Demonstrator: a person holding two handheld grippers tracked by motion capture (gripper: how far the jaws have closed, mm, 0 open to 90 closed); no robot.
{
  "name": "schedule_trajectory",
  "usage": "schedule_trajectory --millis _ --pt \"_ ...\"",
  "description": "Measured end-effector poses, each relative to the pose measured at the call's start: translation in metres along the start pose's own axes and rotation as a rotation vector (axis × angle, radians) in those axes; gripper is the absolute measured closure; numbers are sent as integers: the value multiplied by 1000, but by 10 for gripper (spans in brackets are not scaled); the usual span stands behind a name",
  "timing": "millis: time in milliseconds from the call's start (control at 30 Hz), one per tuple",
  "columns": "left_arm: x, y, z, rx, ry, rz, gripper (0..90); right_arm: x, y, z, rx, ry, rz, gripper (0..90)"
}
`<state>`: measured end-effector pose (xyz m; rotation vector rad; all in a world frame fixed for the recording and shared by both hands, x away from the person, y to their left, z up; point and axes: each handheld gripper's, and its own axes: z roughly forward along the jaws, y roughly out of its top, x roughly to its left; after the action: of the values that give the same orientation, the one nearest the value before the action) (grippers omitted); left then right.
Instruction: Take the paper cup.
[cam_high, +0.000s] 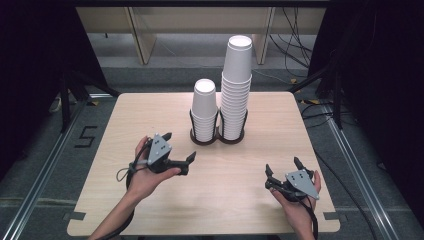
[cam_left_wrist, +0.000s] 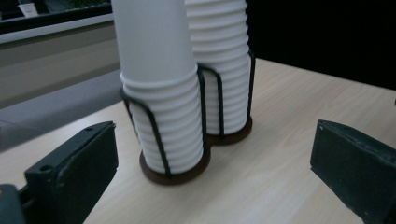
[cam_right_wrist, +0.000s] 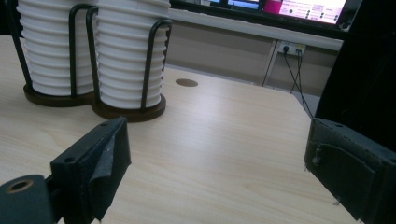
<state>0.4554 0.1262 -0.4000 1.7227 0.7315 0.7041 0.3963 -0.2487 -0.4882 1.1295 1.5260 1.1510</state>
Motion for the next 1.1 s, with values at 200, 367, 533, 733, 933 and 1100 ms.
schedule_trajectory --millis 200,367,533,733,933,1100 --pt "7 44 27 -6 -25 33 10 -3 6 5 -20 10 -2 80" --pt "10 85 52 18 -70 48 12 -1 9 7 -5 12 28 80" --pt "15 121 76 44 -104 71 13 -3 16 10 -10 15 12 78" --pt "21 143 103 90 -142 35 16 -12 40 19 -38 15 41 77" --pt "27 148 130 128 -175 -24 16 -31 90 35 -91 57 76 79" --pt "25 146 145 149 -170 -30 19 -35 150 56 -95 154 110 80"
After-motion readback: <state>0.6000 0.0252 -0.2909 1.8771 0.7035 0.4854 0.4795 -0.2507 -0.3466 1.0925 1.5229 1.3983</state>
